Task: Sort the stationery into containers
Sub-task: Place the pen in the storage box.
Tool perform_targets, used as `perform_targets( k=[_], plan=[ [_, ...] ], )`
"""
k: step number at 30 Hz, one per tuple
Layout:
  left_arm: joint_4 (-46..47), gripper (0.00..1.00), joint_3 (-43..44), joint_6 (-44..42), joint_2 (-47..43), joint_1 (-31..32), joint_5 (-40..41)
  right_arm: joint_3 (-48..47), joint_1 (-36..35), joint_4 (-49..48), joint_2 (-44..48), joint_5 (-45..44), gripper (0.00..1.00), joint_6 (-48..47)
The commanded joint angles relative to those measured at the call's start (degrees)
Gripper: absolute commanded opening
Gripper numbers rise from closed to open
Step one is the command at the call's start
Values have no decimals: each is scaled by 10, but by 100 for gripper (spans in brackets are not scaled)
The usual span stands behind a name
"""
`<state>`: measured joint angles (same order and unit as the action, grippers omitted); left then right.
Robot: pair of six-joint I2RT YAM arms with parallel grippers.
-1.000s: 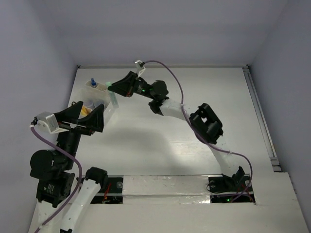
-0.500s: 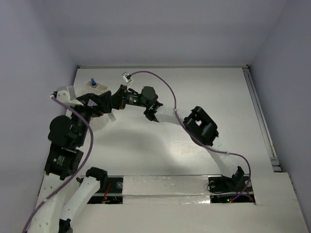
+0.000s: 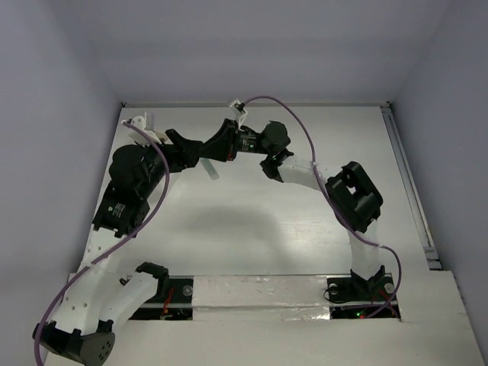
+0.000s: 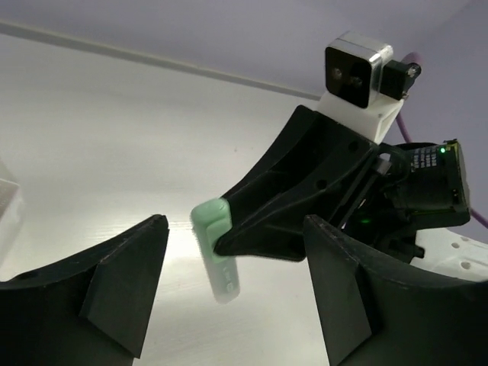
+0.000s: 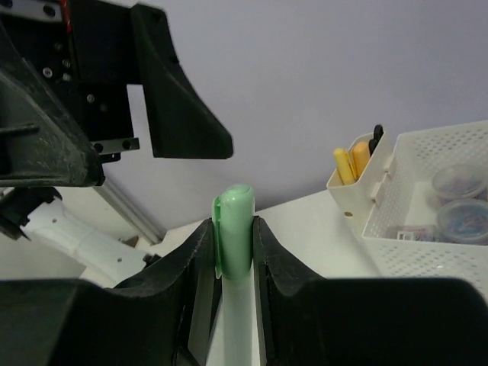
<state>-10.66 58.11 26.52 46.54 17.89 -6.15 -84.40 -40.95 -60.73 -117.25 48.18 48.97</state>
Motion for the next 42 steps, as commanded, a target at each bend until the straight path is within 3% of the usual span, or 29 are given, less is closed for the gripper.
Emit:
perform_targets(
  k=[1,6,12,20,32,38,42],
  plan=[
    [55,67,0,33,17,0,-51,16,-9,-18,23,44,0,-22],
    [65,76,-9,45,49,0,-85,20,-9,-20,21,54,0,-24],
    [43,60,-18,34,38,0,-36,22,-9,-13,24,48,0,-36],
    [26,61,-34,37,27,0,-10,29,-9,-25,34,30,0,-41],
    [41,45,-51,41,42,0,-28,38,-9,-11,53,10,0,-66],
    [57,42,-55,44,51,0,-35,40,-9,-11,56,16,0,-68],
    [68,32,-58,48,57,0,-44,39,-9,-11,55,17,0,-68]
  ],
)
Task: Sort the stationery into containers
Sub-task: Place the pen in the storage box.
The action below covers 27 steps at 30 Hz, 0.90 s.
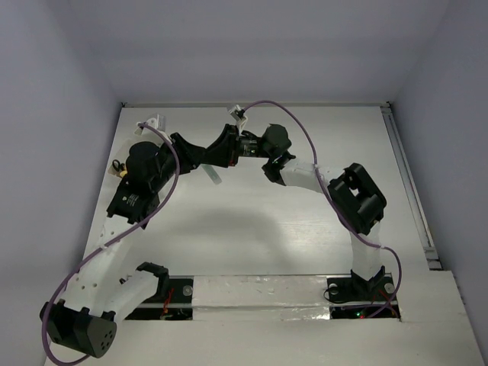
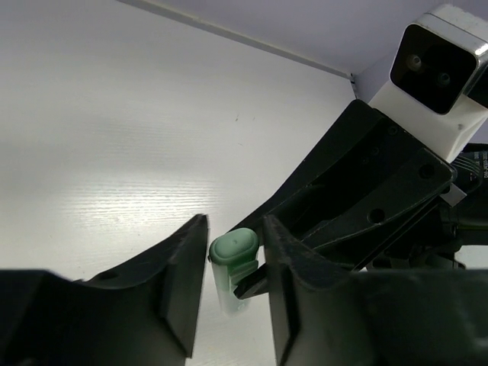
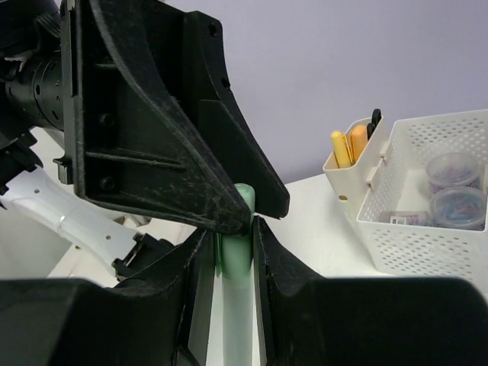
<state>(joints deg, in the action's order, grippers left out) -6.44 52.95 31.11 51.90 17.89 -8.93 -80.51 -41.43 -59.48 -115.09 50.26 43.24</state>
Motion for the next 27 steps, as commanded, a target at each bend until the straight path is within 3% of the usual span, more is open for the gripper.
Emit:
perform_targets(
  k=[1,7,11,12,13,16,27],
  plan=[
    [27,29,-6,3,5,0,-19,0,-4,-21,32,-4,0,-11],
    [25,3,-5,6,3,0,-16,6,-4,-15,34,-10,0,-20],
    [27,0,-1,6,5,0,-15,14,-4,-13,40,-13,0,-23],
    [28,0,-1,5,7,0,-14,15,-4,-12,41,-15,3,-24],
    [31,0,0,6,7,0,-11,16,-4,-9,43,-17,14,-25],
    [34,0,4,2,14,-5,-8,26,-4,-12,48,-21,32,-24],
    [12,0,20,-38,29,-74,-15,79,26,-75,73,-17,56,21]
  ],
)
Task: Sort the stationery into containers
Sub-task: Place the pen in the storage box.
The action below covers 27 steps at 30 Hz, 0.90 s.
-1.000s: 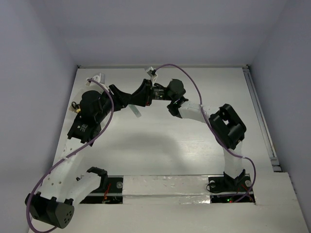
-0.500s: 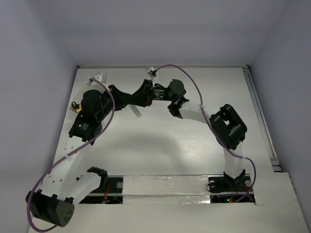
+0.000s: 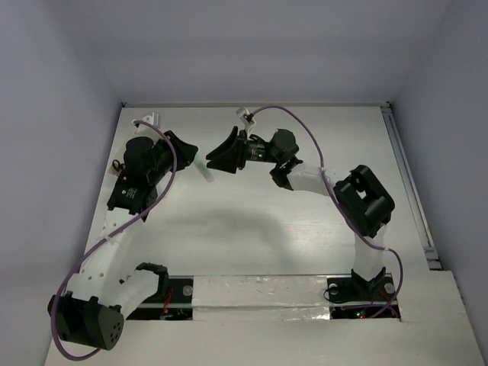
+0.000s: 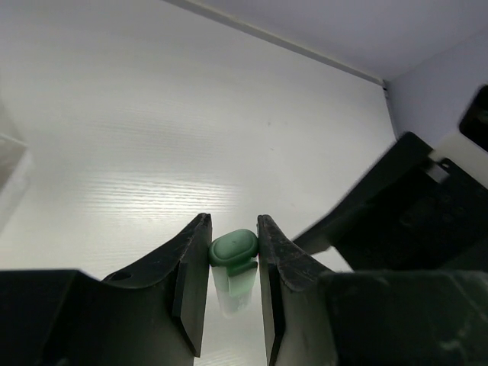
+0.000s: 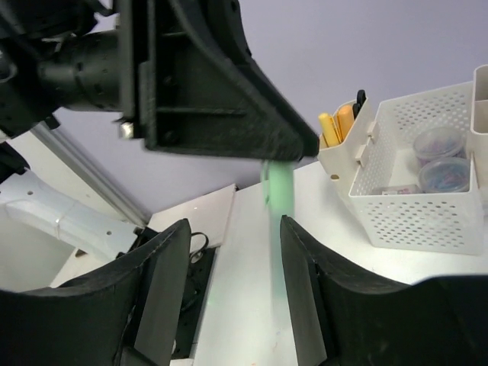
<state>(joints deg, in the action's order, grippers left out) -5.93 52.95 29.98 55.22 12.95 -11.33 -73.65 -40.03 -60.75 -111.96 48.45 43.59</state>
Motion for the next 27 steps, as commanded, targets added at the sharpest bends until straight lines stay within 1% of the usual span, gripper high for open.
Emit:
perform_targets(
  k=[1,7,10,11,13,17,19,23,26,27],
  plan=[
    [-4,0,23,-31,-4,-43,8,21,12,-71,45,-1,57,19],
    [-30,0,33,-60,-9,-107,-3,48,23,-97,61,8,59,29],
    [-42,0,43,-69,-12,-127,19,61,28,-122,62,14,59,41],
    [-42,0,44,-71,-13,-127,52,65,29,-130,62,14,59,47],
    [-39,0,41,-71,-16,-142,82,75,35,-153,62,11,59,65],
    [-38,0,44,-81,-20,-161,180,86,46,-190,61,24,59,100],
    [-44,0,47,-84,-26,-174,200,97,46,-200,64,30,59,104],
    [-49,0,43,-88,-41,-186,274,104,65,-208,63,30,59,120],
    [-50,0,37,-92,-44,-197,315,100,72,-255,53,38,59,162],
    [-50,0,37,-92,-43,-202,317,98,72,-268,40,42,59,187]
  ],
)
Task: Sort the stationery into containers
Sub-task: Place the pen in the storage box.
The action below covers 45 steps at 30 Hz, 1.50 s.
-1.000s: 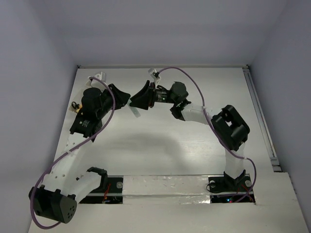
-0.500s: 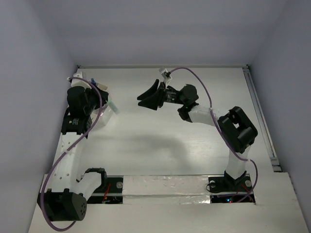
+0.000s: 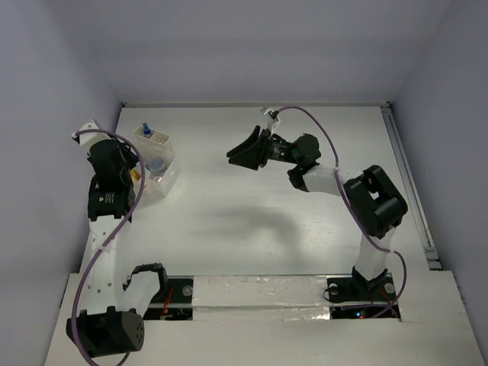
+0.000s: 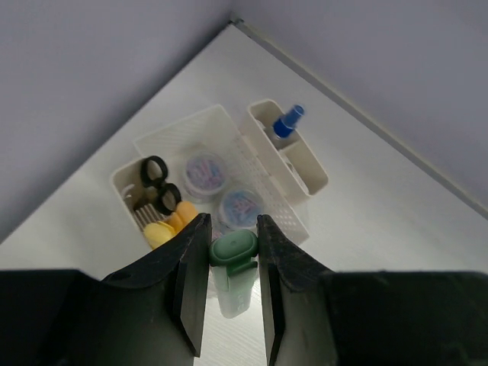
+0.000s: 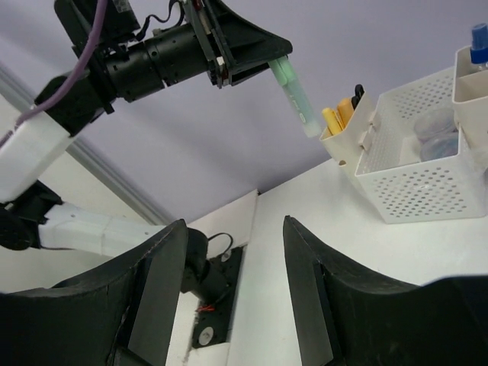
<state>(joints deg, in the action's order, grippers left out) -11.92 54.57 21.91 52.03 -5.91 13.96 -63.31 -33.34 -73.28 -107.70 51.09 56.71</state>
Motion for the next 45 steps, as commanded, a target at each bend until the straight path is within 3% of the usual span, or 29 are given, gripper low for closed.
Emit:
perform_targets(
  k=[1,6,14,22,38,44,45],
  plan=[
    [14,0,21,-12,-11,-14,64,-8,5,-169,-8,17,59,68],
    [35,0,28,-15,6,-39,85,-28,10,-240,-48,23,59,142],
    [95,0,0,-11,42,-91,4,-16,10,-226,-27,27,59,113],
    [115,0,-24,-15,51,-91,-32,-17,10,-248,-23,30,59,133],
    [90,0,-42,-38,45,-55,14,-2,10,-241,-1,33,61,121],
    [83,15,-46,-43,33,-39,29,6,10,-238,11,32,68,115],
    [82,24,-45,-42,33,-39,30,9,10,-237,12,32,69,114]
  ],
)
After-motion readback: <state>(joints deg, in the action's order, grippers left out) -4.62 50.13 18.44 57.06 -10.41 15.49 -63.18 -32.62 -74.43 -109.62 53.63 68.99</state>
